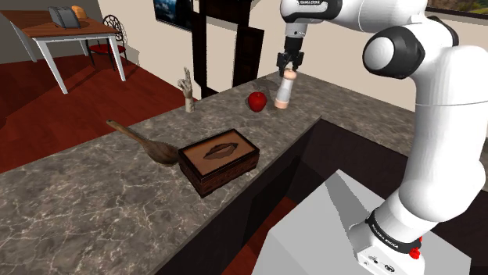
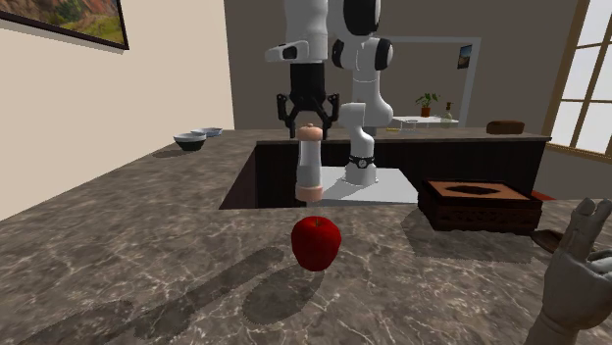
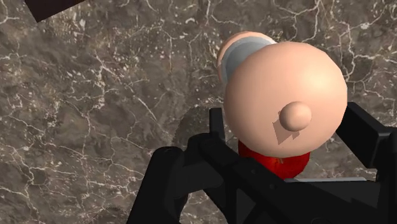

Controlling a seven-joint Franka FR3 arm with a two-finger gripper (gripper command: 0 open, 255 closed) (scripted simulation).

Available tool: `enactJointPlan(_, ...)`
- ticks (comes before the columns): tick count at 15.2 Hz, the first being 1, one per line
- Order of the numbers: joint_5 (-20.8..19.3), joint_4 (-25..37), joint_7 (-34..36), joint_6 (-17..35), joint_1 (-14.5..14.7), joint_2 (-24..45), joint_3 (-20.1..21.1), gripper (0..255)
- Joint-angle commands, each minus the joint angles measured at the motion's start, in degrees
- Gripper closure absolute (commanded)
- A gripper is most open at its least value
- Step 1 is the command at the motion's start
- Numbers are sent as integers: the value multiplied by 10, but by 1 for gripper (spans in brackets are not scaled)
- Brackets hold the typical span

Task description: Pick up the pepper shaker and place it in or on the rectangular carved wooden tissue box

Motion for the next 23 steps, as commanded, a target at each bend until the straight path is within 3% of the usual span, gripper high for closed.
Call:
enactJointPlan(1, 1, 21, 1, -17, -1, 4, 0, 255)
enactJointPlan(13, 9, 192, 2, -139, -19, 53, 2, 255)
enactJointPlan(17, -5, 73, 43, -101, 31, -28, 7, 255)
enactJointPlan(23, -19, -26, 113, -79, 91, -106, 25, 255)
